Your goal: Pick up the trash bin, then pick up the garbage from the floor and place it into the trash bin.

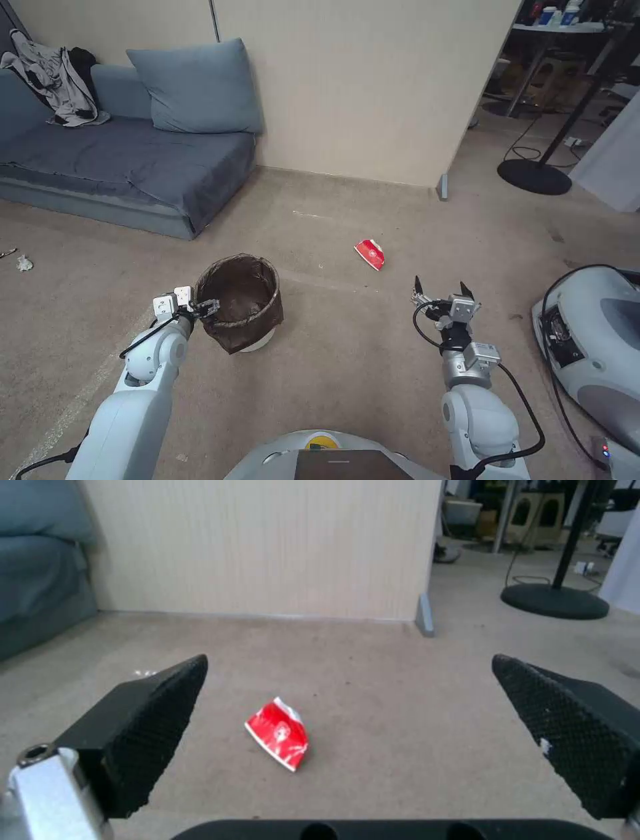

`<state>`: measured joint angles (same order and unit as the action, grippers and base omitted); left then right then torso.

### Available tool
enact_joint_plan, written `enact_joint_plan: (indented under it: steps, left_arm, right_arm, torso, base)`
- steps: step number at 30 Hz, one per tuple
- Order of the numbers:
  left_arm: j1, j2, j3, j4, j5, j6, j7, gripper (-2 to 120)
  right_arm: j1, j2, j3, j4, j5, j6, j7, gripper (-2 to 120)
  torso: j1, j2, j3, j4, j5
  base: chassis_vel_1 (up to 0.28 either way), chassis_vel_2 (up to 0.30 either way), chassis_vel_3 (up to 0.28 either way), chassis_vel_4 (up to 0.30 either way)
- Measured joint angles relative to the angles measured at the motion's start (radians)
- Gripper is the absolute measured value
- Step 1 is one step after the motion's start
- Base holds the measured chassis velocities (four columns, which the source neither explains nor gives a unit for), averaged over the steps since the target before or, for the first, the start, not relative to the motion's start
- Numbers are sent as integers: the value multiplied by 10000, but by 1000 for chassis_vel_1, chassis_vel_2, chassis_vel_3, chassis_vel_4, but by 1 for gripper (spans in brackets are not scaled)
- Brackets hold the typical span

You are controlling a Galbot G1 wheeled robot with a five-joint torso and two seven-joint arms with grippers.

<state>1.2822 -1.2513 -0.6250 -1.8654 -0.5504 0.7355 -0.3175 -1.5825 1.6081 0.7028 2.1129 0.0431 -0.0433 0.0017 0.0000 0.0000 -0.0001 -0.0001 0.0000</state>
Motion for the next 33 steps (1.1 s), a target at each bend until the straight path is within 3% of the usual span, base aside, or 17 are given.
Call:
enact_joint_plan:
  steps: [1,5,6,8,9,12,14,17,18,20,22,33]
  left_arm:
    - [-33,-20,9,75,-18,-5,-72,80]
    - [-52,-46,1,203,-24,-32,-144,80]
    - [-44,-48,-3,212,-24,-34,-145,63]
    - [-21,-58,-34,225,-22,-35,-146,63]
    - [-2,-60,-46,225,-17,-35,-147,50]
    - [18,-60,-46,215,-9,-33,-147,43]
    - [48,-48,-42,178,1,-29,-147,30]
    - [98,-20,-5,87,8,-19,-145,30]
    - [124,-7,-4,32,9,-13,-142,17]
    - [150,-3,-4,-14,10,-8,-142,17]
    - [243,6,0,-184,5,8,-123,7]
    - [929,162,-122,-1667,-12,-3,-37,3]
  right_arm:
    - [5,0,-1,-2,0,0,0,100]
    - [10,0,-1,-2,29,13,45,100]
    - [10,0,0,-2,42,13,66,100]
    - [12,0,0,-2,61,13,93,100]
    - [13,0,0,-3,66,13,100,100]
    - [17,0,-5,-2,69,13,104,100]
    - [21,0,-17,-3,69,14,106,100]
    - [22,0,-29,-2,67,17,109,100]
    - [22,0,-34,-2,65,20,109,100]
    - [23,0,-35,0,64,22,109,100]
    - [24,0,-46,8,64,24,112,100]
    - [64,0,25,225,121,-82,213,100]
  torso:
    - [0,0,0,1,0]
    - [0,0,-1,2,5]
    - [0,1,-1,2,5]
    - [0,1,-1,1,6]
    - [0,0,-1,2,4]
    - [0,1,-1,2,5]
    - [0,1,-1,2,2]
    - [0,0,0,2,-1]
    - [0,0,1,0,-3]
    - [0,0,1,0,-4]
    - [0,0,1,-2,-10]
    - [0,0,1,1,-3]
  base:
    - [0,0,0,0]
    - [0,0,0,0]
    - [0,0,0,0]
    - [0,0,0,0]
    - [0,0,0,0]
    - [0,0,0,0]
    - [0,0,0,0]
    - [0,0,0,0]
    - [0,0,0,0]
    - [0,0,0,0]
    - [0,0,0,0]
    - [0,0,0,0]
